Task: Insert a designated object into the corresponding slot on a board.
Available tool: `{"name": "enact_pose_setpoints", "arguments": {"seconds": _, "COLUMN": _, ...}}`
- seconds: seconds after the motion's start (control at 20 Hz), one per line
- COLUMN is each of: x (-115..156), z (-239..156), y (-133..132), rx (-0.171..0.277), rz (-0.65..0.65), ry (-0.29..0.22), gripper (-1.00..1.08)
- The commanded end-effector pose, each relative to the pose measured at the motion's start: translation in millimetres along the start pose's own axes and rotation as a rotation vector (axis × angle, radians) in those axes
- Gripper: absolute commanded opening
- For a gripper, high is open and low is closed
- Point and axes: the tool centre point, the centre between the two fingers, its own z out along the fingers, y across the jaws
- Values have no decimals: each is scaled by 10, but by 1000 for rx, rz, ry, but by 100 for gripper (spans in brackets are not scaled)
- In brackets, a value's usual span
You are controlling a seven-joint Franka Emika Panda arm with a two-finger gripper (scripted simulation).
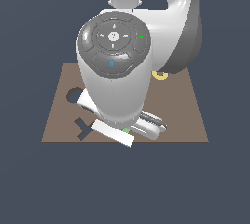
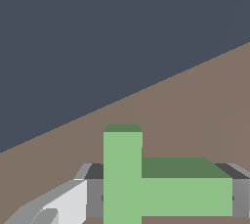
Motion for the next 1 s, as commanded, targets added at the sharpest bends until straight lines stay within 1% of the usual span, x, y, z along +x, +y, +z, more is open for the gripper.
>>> {"name": "enact_pose_setpoints", "arguments": {"seconds": 0.0, "x": 168, "z": -14, "y": 238, "rx": 0, "rz": 82, "ry": 1, "gripper": -100}}
{"name": "enact_pose_setpoints", "arguments": {"seconds": 0.3, "x": 434, "z": -36, "y": 762, "rx": 0, "rz": 251, "ry": 0, "gripper": -100}}
{"name": "enact_pose_setpoints", "arguments": {"seconds": 0.5, "x": 517, "z": -44, "y": 1003, "rx": 0, "rz": 325, "ry": 0, "gripper": -100}}
{"name": "enact_pose_setpoints", "arguments": {"seconds": 0.65, "x": 533, "z": -46, "y": 1073, "rx": 0, "rz": 346, "ry": 0, "gripper": -100}}
{"name": "enact_pose_setpoints", "arguments": {"seconds": 0.95, "x": 528, "z": -21, "y": 1077, "rx": -1, "rz": 343, "ry": 0, "gripper": -100}}
